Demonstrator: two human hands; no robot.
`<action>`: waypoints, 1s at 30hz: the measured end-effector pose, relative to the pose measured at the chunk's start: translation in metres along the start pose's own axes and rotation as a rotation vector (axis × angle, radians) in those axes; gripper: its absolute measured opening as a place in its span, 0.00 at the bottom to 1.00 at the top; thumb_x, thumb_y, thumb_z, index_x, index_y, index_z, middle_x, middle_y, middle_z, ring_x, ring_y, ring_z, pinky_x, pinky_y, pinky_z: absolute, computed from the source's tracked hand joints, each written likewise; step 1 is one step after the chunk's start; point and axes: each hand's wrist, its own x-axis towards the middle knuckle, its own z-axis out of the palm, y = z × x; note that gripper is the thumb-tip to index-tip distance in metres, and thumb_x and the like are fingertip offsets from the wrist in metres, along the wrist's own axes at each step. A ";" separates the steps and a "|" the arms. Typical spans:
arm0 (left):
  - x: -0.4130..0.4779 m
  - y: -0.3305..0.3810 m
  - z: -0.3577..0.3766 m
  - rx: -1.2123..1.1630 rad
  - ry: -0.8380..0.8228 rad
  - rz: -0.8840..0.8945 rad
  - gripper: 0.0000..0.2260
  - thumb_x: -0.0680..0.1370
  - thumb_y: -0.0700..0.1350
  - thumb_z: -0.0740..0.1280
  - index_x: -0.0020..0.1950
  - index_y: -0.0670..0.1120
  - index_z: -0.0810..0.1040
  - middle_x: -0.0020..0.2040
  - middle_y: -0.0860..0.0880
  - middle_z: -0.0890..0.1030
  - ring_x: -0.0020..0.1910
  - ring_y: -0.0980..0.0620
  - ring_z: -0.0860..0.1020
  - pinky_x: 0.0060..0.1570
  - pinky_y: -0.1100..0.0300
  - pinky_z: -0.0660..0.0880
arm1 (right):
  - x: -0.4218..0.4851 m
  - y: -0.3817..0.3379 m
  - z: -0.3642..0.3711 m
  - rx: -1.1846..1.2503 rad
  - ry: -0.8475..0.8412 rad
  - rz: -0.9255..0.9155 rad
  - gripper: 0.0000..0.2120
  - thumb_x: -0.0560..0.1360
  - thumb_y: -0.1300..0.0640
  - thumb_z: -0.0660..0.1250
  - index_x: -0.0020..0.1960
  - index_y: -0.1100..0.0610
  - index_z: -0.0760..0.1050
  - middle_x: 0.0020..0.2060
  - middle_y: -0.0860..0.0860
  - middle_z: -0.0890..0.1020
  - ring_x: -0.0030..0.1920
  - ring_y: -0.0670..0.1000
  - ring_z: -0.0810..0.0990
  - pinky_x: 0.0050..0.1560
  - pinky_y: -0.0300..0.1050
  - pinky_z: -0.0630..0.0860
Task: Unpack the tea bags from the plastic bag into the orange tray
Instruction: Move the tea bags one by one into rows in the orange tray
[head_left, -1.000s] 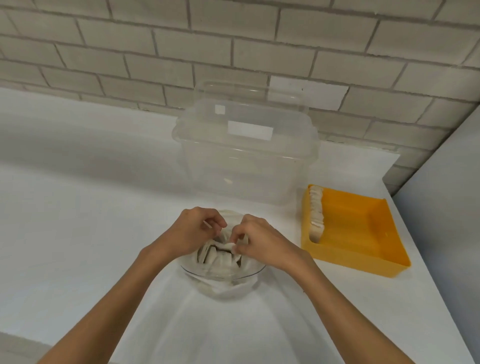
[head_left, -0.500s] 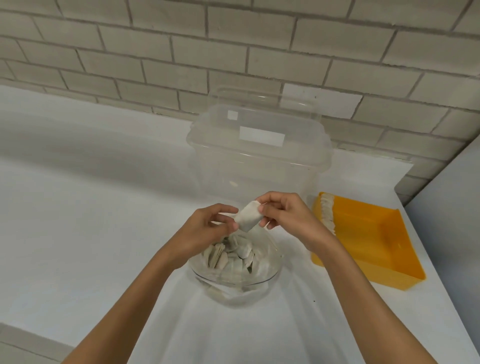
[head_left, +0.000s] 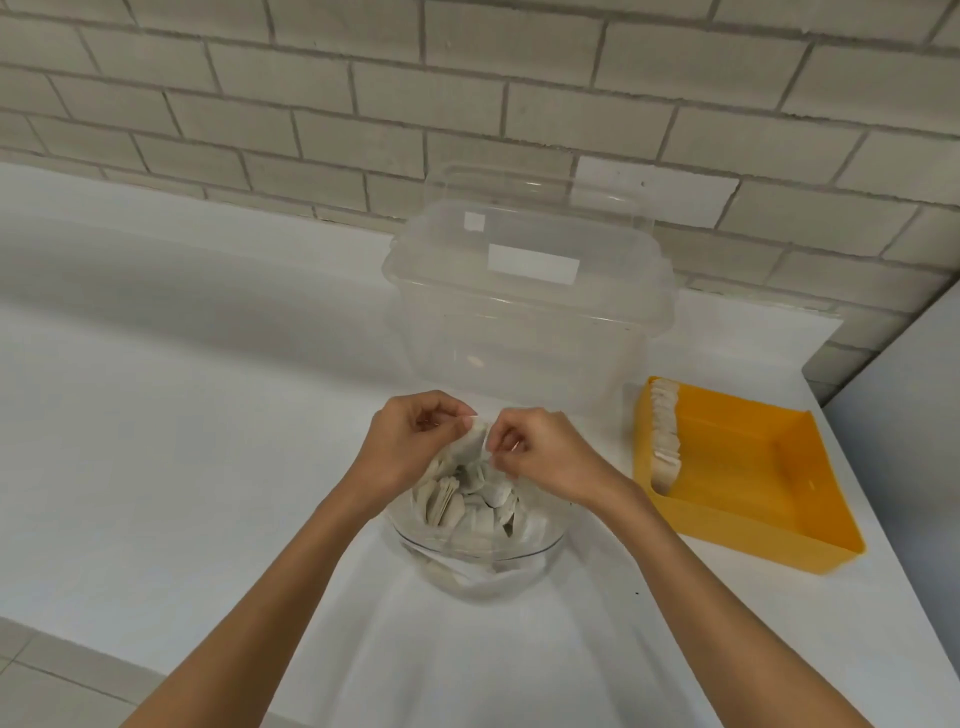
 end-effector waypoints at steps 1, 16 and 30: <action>0.000 -0.002 -0.002 0.012 0.010 -0.008 0.02 0.75 0.42 0.71 0.44 0.48 0.84 0.40 0.52 0.83 0.38 0.61 0.78 0.42 0.68 0.73 | -0.002 0.000 0.004 -0.108 -0.080 -0.017 0.09 0.71 0.67 0.66 0.46 0.56 0.80 0.41 0.49 0.81 0.36 0.39 0.76 0.37 0.28 0.69; -0.002 -0.012 -0.008 0.055 0.022 -0.059 0.01 0.75 0.43 0.72 0.44 0.48 0.83 0.43 0.49 0.84 0.41 0.56 0.79 0.43 0.61 0.75 | -0.001 0.007 0.008 -0.324 -0.109 -0.073 0.08 0.75 0.61 0.66 0.51 0.54 0.82 0.44 0.50 0.80 0.43 0.48 0.77 0.43 0.44 0.76; 0.021 0.033 0.022 0.062 -0.088 0.118 0.03 0.75 0.44 0.72 0.46 0.47 0.84 0.43 0.52 0.85 0.43 0.52 0.80 0.45 0.66 0.74 | -0.018 0.003 -0.066 0.109 0.225 -0.025 0.05 0.75 0.59 0.69 0.46 0.53 0.84 0.35 0.51 0.84 0.33 0.44 0.79 0.36 0.30 0.72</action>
